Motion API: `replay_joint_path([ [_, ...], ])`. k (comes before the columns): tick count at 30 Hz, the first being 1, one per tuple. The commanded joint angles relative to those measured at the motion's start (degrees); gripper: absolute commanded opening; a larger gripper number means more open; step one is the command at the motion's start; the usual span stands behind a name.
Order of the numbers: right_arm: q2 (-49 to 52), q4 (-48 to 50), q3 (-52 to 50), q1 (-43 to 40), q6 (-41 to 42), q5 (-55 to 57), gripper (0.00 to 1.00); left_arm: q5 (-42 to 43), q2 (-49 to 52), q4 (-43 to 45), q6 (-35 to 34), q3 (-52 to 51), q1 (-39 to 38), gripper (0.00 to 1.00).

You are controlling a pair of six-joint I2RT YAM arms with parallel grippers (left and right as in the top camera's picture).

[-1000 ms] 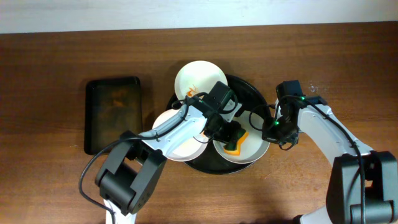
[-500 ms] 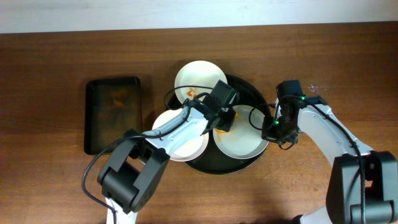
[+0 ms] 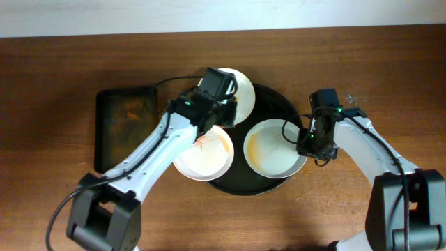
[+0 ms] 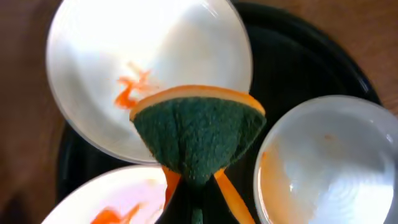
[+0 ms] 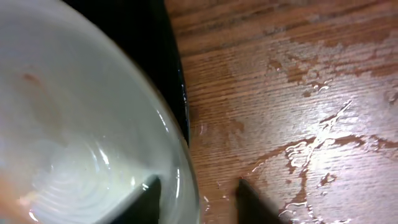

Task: Clean dirty plates on tray and stack at the side
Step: 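Scrub the right plate with the sponge while the right gripper holds it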

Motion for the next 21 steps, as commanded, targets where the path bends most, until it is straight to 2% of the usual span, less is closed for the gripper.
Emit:
replay_joint_path([
  [1, -0.8, 0.3, 0.5, 0.3, 0.4, 0.0, 0.56, 0.4, -2.3, -3.0, -0.1, 0.8, 1.7, 0.01],
  [3, -0.4, 0.8, -0.1, 0.3, 0.5, -3.0, 0.55, 0.4, -2.3, -2.9, -0.1, 0.8, 1.8, 0.0],
  [6, 0.1, 0.9, -1.7, 0.3, 0.6, -5.7, 0.36, 0.4, -2.3, -2.9, -0.1, 0.8, 1.8, 0.01],
  [8, 0.1, 0.9, -1.8, 0.3, 0.6, -5.8, 0.3, 0.4, -2.3, -2.9, -0.1, 0.8, 1.8, 0.0],
  [11, 0.1, 2.0, -3.4, 0.3, 0.7, -5.8, 0.15, 0.4, -2.3, -3.0, -0.1, 0.8, 1.8, 0.0],
  [12, 0.1, 2.5, -4.0, 0.3, 0.6, -5.8, 0.13, 0.4, -2.3, -3.0, -0.1, 0.8, 1.8, 0.0],
  [14, 0.1, 2.7, -4.0, 0.3, 0.6, -5.6, 0.04, 0.4, -2.3, -3.0, -0.1, 0.8, 1.8, 0.01],
  [17, -0.5, 2.5, -1.1, 0.3, -1.4, -4.0, 0.04, 0.4, -2.3, -3.0, -0.1, 0.8, 1.8, 0.01],
  [21, -4.2, -8.7, 14.5, 0.3, -9.6, 3.8, 0.04, 0.4, -2.3, -3.0, -0.1, 0.8, 1.8, 0.01],
])
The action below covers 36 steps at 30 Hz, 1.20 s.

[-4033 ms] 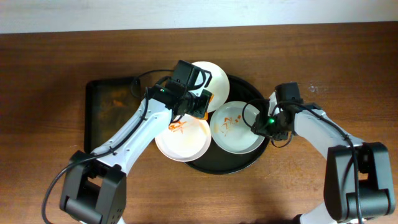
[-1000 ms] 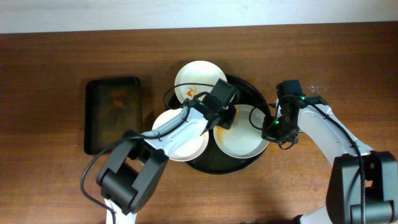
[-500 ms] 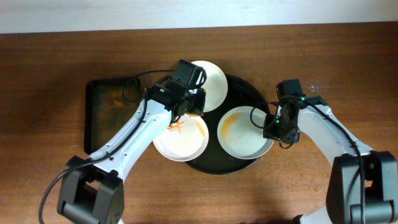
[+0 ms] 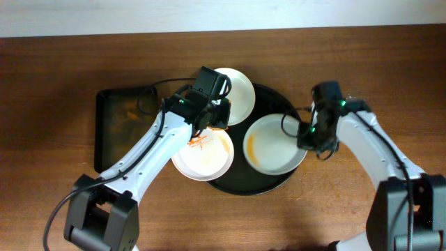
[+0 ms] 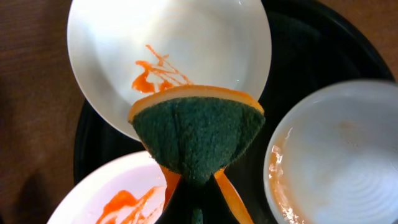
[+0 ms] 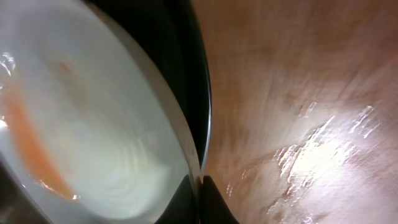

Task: Clean dirty plates on tray and stack at the side
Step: 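Scrub the right plate with the sponge while the right gripper holds it, then lift the cleaned plate with the right gripper and place it right of tray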

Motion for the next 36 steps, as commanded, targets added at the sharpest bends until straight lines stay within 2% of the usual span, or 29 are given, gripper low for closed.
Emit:
replay_joint_path([
  [1, -3.1, -4.9, 8.7, 0.7, -7.3, 4.6, 0.04, 0.3, -1.7, 0.2, -0.1, 0.7, 0.2, 0.01],
  [2, -3.1, -7.9, 8.6, 1.9, -8.3, 9.3, 0.04, -0.4, -1.7, 0.2, -0.1, 0.7, 0.2, 0.01],
  [3, -3.1, -8.3, 8.7, 1.9, -6.1, 12.0, 0.04, -0.7, -1.7, 0.2, -0.1, 0.8, 0.2, 0.01],
  [6, -3.2, -8.8, 11.8, 1.8, -6.1, 15.2, 0.04, -1.3, -1.7, 0.2, -0.1, 0.7, 0.2, 0.0],
  [8, -3.2, -10.1, 14.3, 3.7, -6.2, 21.4, 0.04, -1.2, -1.7, 0.2, -0.1, 0.7, 0.7, 0.01],
  [10, -3.2, -10.3, 14.8, 10.3, -6.1, 32.0, 0.04, -1.0, -1.8, -0.9, -0.6, 0.8, 3.2, 0.01],
  [13, -3.2, -10.0, 14.8, 22.6, -1.5, 46.6, 0.04, -0.6, -1.9, -3.4, -1.0, 0.7, 8.2, 0.01],
  [17, -3.2, -10.0, 14.8, 30.9, 1.5, 53.7, 0.04, 4.6, -2.2, -3.6, -1.0, 0.8, 13.4, 0.01],
  [22, -3.2, -10.5, 14.8, 31.5, 4.5, 54.1, 0.04, 5.4, -2.2, -3.7, -1.0, 0.7, 13.8, 0.0],
  [24, -3.2, -10.6, 14.8, 31.4, 6.8, 52.9, 0.04, 5.7, -2.2, -3.7, -1.0, 0.8, 13.8, 0.01],
  [27, -3.2, -10.6, 14.8, 24.9, 7.4, 27.4, 0.04, 9.7, -2.2, -3.7, -1.0, 0.7, 13.7, 0.01],
  [29, -3.2, -11.5, 14.8, 19.5, 6.8, 15.7, 0.04, 11.5, -2.2, -3.5, -0.9, 0.7, 13.6, 0.01],
  [30, -3.2, -12.6, 14.6, 16.1, 3.9, 9.3, 0.04, 13.0, -2.2, -3.1, -0.7, 0.7, 13.1, 0.0],
  [32, -3.2, -14.1, 12.9, 11.4, 1.7, 5.6, 0.04, 18.7, -2.1, -0.6, 1.6, 0.7, 9.5, 0.0],
  [36, -3.1, -12.1, 7.6, 10.7, 1.2, 5.7, 0.04, 19.5, -1.1, 1.9, 3.4, 0.7, 1.6, 0.0],
])
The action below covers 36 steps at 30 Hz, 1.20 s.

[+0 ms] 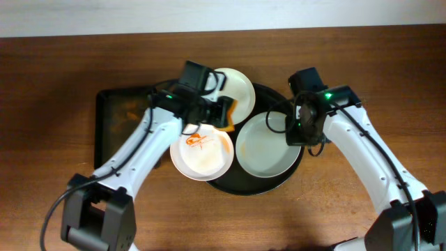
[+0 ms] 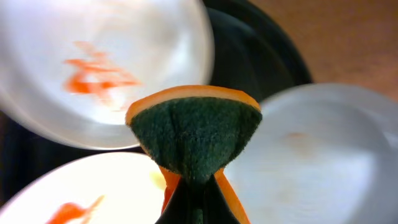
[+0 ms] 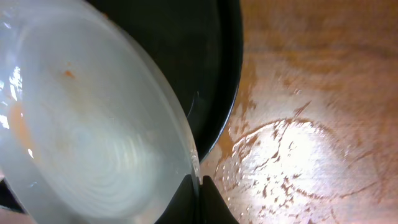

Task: Clean dirty plates on tray and stack at the side
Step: 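Lift the cleaned plate with the right gripper and place it right of tray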

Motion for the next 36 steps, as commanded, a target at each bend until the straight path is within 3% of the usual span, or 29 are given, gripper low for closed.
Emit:
replay_joint_path([
  [1, -0.3, 2.6, -4.1, -0.1, -0.7, -1.6, 0.04, 2.5, -0.3, 1.1, 1.8, 0.7, -4.9, 0.01],
  [11, -0.3, 6.8, -7.9, -0.1, -0.7, -1.6, 0.04, 4.9, 9.3, 4.7, 0.3, 0.7, -14.8, 0.01],
  [17, -0.3, 6.6, -7.9, 0.0, -0.7, -1.6, 0.04, 6.0, 12.4, 5.6, 0.3, 0.7, -15.9, 0.01],
  [21, -0.3, 6.6, -7.9, 0.0, -0.7, -1.6, 0.04, -0.7, 12.4, 6.2, 0.3, 0.7, -14.5, 0.0],
  [30, -0.3, 6.6, -7.9, 0.0, -0.7, -1.3, 0.04, 2.9, 11.7, 3.2, 0.3, 1.1, -8.7, 0.01],
  [36, -1.0, 6.0, -3.0, -0.4, 1.5, 8.7, 0.04, -1.0, 0.9, -1.1, 0.3, 1.1, -3.6, 0.0],
])
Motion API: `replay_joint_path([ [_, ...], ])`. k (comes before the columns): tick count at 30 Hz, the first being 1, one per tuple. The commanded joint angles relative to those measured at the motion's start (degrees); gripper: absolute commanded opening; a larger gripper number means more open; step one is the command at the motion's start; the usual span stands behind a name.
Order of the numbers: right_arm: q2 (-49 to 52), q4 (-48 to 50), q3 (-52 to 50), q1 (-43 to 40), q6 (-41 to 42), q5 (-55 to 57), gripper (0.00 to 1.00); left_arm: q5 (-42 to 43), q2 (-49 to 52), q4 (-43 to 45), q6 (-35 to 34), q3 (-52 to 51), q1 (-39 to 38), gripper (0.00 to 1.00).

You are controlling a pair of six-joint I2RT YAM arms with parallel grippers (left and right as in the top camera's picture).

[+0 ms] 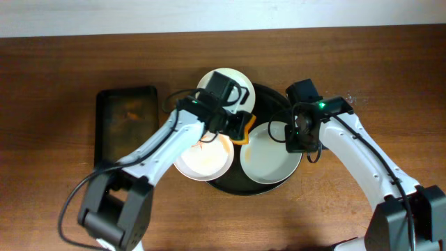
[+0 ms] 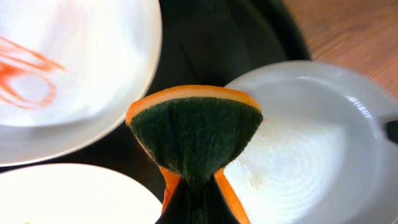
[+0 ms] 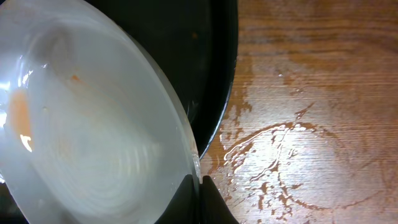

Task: Clean dirty plates on tray and stack at the side
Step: 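Lift the cleaned plate with the right gripper and place it right of tray, then grasp the lower-left plate rim with the right gripper and pull it center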

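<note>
A round black tray [image 1: 270, 100] carries three white plates. The back plate [image 1: 233, 80] has orange streaks [image 2: 25, 68]. A front-left plate [image 1: 202, 159] is smeared orange too. My right gripper [image 1: 296, 137] is shut on the right rim of the third plate [image 1: 270, 157], seen with a faint orange mark [image 3: 93, 124] and held tilted. My left gripper [image 1: 235, 124] is shut on an orange-and-green sponge [image 2: 194, 134], which hangs over that plate's left edge [image 2: 311, 143].
A dark rectangular tray [image 1: 125, 129] with brownish residue lies on the wooden table to the left. Wet patches [image 3: 280, 155] shine on the wood just right of the round tray.
My left gripper has carried the sponge right and forward, from beside the back plate to the held plate's left edge. The right gripper still grips the plate, which has shifted slightly.
At first my right gripper stood open astride the right plate's rim, with the sponge over the back plate. Then it was shut on the rim. Later the plate was tilted and further left, and the sponge is now at its edge.
</note>
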Motion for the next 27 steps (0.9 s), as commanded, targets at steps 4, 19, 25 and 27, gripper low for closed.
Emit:
replay_joint_path([
  [4, -4.6, -0.3, 10.4, -16.3, 9.0, 7.7, 0.04, -4.3, -11.3, -12.9, -0.3, 1.1, 16.9, 0.01],
  [19, 15.0, 15.3, 10.4, -36.4, 15.0, 0.1, 0.04, -9.0, -12.0, -12.9, 0.1, 1.0, 21.0, 0.01],
  [25, 9.9, 11.1, 12.0, -36.3, 5.6, -3.8, 0.91, -12.7, -12.0, -13.8, 0.1, 1.0, 21.0, 0.01],
  [27, 5.9, 6.4, 13.0, -34.4, -1.6, -16.3, 0.95, -17.7, -12.0, -16.5, 0.1, 1.0, 21.0, 0.01],
])
